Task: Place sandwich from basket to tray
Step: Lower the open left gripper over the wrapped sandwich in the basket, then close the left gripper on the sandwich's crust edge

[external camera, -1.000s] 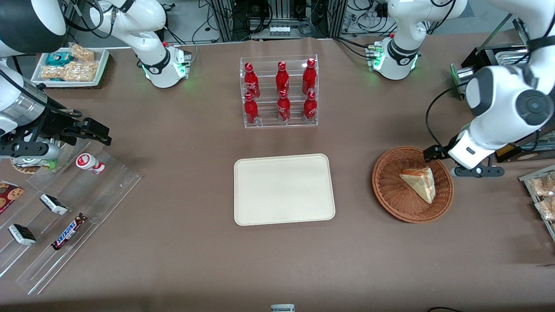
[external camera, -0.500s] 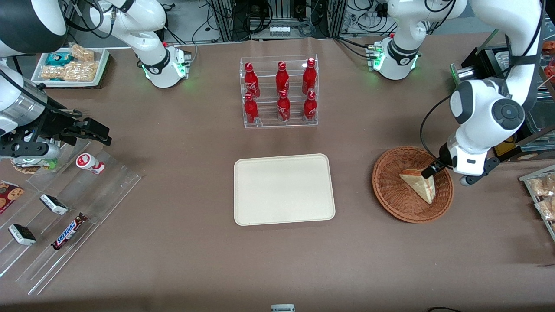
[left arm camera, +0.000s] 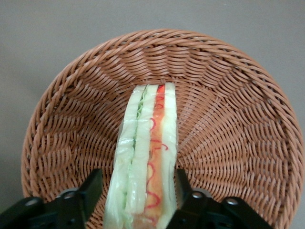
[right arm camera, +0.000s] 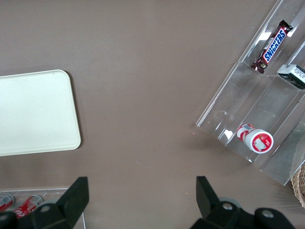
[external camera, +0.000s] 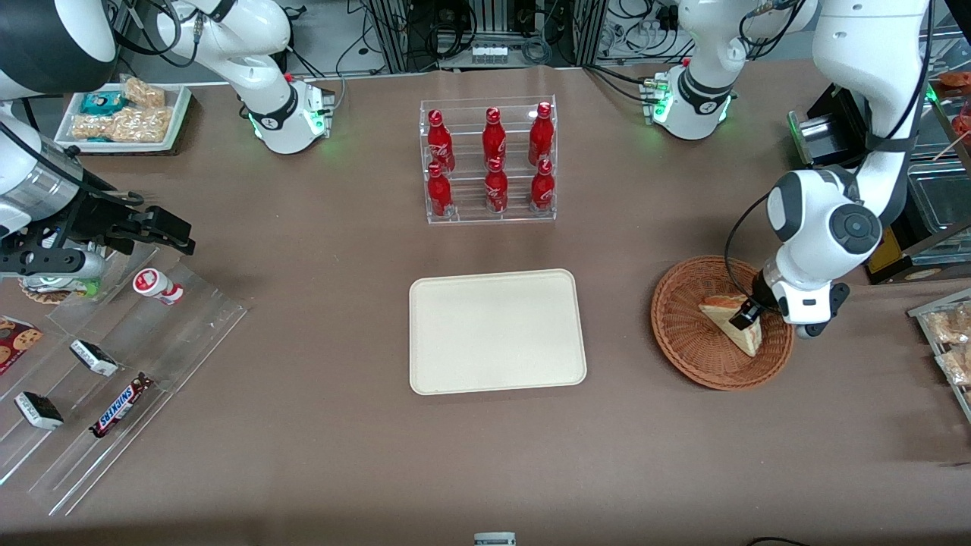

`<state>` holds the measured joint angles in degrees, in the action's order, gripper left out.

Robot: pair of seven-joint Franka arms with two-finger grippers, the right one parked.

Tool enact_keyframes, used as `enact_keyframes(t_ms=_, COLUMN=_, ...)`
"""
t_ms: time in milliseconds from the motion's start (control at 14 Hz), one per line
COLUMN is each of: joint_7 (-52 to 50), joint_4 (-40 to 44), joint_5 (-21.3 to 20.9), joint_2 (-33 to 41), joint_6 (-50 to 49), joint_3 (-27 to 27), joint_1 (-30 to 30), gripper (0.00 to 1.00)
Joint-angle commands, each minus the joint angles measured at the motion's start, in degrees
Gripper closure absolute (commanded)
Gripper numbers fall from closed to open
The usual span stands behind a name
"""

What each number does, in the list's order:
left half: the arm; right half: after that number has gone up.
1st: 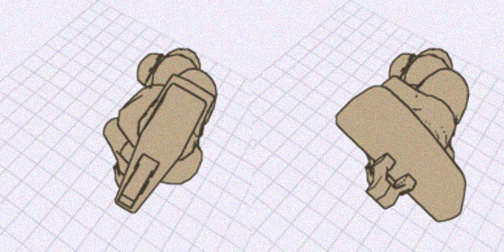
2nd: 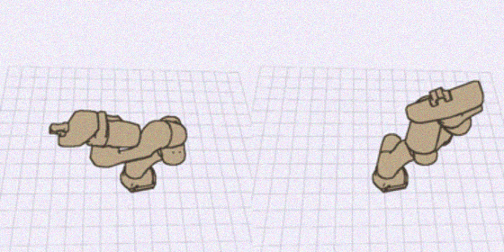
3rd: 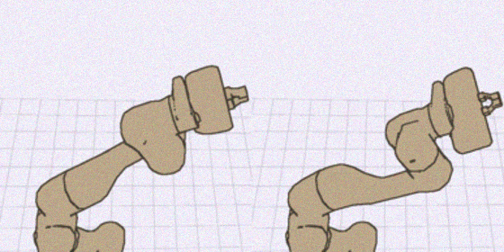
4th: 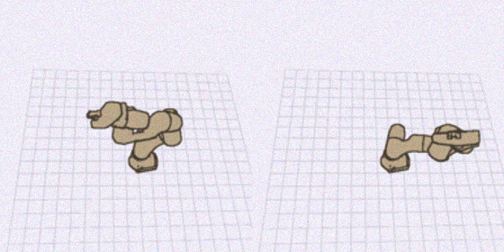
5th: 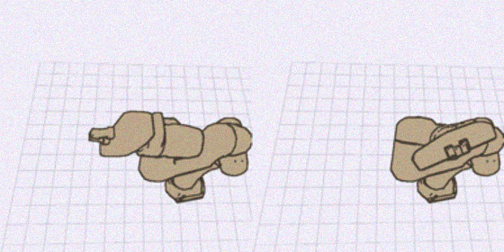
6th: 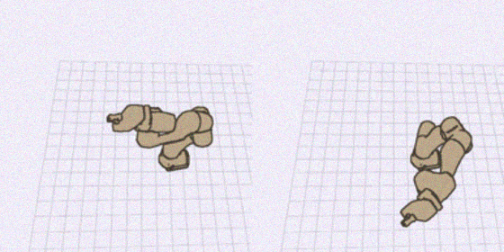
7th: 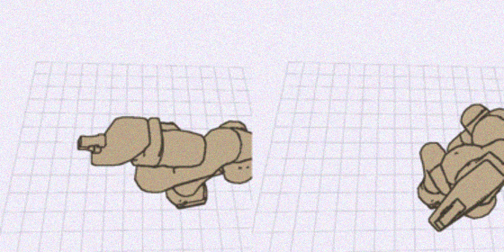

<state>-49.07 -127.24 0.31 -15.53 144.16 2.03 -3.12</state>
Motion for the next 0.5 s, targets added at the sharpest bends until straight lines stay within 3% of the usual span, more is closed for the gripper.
enact_keyframes(t_ms=0, joint_7=-2.35, joint_4=0.59, joint_5=-0.31, joint_2=0.49, joint_6=-0.36, joint_3=-0.01, joint_1=-0.31, gripper=0.95)
enact_keyframes(t_ms=214, joint_7=-1.82, joint_4=5.92, joint_5=-0.39, joint_2=1.99, joint_6=-7.54, joint_3=-0.54, joint_1=-2.67, gripper=0.98)
enact_keyframes(t_ms=429, joint_7=-1.55, joint_4=17.09, joint_5=-0.31, joint_2=-1.16, joint_6=-17.58, joint_3=-0.54, joint_1=-10.13, gripper=0.98)
